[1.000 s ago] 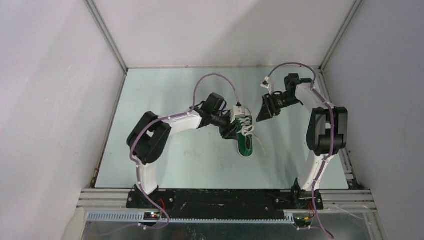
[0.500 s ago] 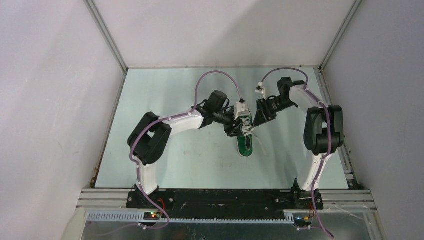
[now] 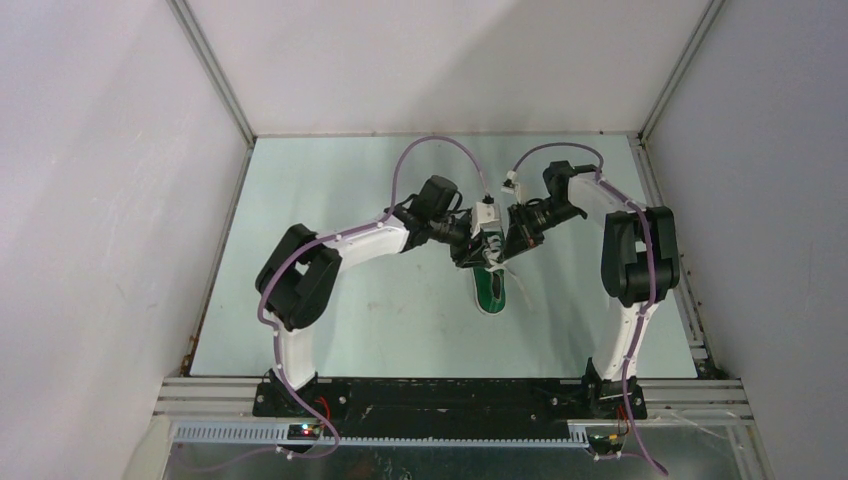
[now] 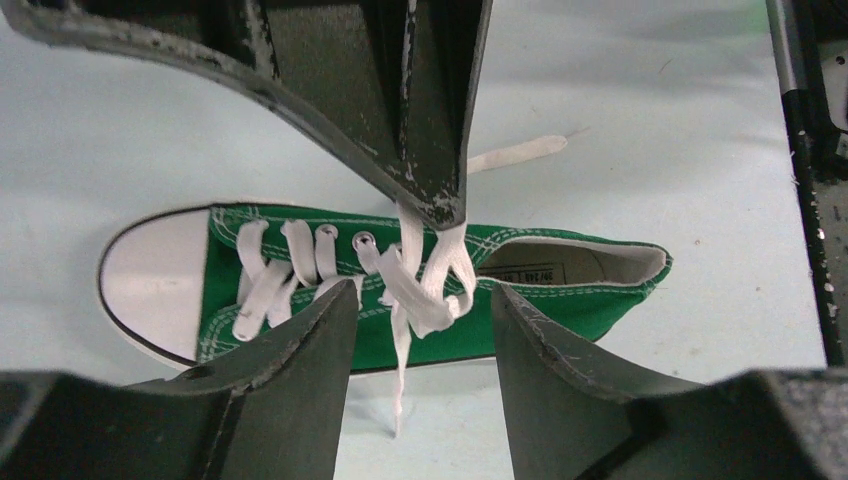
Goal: Tie the shoes
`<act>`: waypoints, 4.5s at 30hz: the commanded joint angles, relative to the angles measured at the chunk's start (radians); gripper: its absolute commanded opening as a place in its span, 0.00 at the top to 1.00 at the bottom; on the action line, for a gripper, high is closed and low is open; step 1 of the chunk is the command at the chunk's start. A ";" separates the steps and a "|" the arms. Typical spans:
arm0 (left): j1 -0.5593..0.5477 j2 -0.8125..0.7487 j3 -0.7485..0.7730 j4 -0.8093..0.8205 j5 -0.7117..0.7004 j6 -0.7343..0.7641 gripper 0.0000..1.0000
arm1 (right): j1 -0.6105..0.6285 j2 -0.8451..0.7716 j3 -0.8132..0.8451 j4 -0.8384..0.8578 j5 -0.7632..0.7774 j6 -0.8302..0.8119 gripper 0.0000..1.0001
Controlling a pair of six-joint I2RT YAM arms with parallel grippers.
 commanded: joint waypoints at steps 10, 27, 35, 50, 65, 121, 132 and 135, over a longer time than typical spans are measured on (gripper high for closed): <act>-0.025 0.008 0.097 -0.120 0.022 0.183 0.43 | 0.001 0.024 0.081 -0.012 -0.180 0.069 1.00; -0.056 0.021 0.133 -0.201 -0.047 0.303 0.52 | 0.002 0.052 0.112 -0.021 -0.213 0.087 1.00; -0.064 0.027 0.142 -0.230 -0.061 0.364 0.61 | -0.007 0.054 0.119 -0.033 -0.211 0.081 1.00; -0.069 0.033 0.159 -0.320 -0.044 0.522 0.53 | -0.014 0.054 0.108 -0.038 -0.211 0.079 1.00; -0.085 0.029 0.143 -0.217 -0.122 0.512 0.83 | -0.019 0.058 0.107 -0.043 -0.213 0.080 1.00; 0.035 -0.045 -0.028 0.114 -0.055 -0.124 1.00 | 0.075 0.174 0.222 -0.102 -0.001 -0.242 0.71; 0.035 -0.042 -0.033 0.101 -0.060 -0.114 0.98 | 0.076 0.162 0.195 -0.137 -0.045 -0.309 0.66; 0.036 -0.042 -0.036 0.094 -0.057 -0.108 0.98 | 0.073 0.161 0.193 -0.140 -0.052 -0.320 0.66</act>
